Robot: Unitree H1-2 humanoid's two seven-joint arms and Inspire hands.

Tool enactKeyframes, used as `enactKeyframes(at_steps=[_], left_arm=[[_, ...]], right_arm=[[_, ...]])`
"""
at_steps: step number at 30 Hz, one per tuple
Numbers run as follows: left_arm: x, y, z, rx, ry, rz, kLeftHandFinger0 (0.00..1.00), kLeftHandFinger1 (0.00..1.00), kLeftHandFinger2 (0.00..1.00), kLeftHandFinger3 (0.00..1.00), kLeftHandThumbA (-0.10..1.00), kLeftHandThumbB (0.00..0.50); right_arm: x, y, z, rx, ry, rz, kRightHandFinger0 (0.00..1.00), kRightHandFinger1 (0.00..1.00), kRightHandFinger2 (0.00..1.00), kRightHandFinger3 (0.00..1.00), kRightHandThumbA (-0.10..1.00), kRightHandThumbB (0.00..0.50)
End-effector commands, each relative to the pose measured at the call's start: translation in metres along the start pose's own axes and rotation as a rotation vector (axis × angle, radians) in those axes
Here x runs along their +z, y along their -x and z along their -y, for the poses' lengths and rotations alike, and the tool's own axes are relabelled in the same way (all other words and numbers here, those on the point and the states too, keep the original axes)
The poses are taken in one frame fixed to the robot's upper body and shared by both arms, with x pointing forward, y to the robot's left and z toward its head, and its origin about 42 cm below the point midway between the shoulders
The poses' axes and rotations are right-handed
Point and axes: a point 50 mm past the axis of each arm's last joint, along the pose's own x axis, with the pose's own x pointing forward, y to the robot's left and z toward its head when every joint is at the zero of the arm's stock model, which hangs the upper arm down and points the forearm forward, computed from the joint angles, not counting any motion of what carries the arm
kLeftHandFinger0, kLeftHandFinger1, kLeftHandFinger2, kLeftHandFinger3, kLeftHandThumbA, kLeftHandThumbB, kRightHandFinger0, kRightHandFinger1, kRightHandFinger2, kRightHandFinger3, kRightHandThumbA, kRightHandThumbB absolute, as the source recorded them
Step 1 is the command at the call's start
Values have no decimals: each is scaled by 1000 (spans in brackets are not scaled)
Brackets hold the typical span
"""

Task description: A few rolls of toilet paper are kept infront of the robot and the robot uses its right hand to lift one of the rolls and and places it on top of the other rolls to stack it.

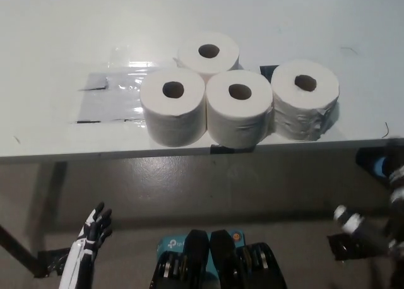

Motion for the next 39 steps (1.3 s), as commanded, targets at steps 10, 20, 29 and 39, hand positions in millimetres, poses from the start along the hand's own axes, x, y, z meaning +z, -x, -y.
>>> enactKeyframes(at_steps=[10,20,29,39], left_arm=[[38,-15,0,-53,-66,127,1000,1000,1000,1000,1000,240],[21,-13,-2,-68,-31,63,1000,1000,1000,1000,1000,75],[17,-14,-2,-83,-48,66,1000,1000,1000,1000,1000,109],[20,-17,-3,-87,-41,70,1000,1000,1000,1000,998,98]], right_arm=[[112,-258,37,355,388,33,1000,1000,1000,1000,659,212],[81,-377,-16,919,652,-409,1000,1000,1000,1000,725,347],[67,-411,-51,1127,872,-551,1000,1000,1000,1000,832,404],[84,-436,-54,1188,1068,-660,1000,1000,1000,1000,919,365]])
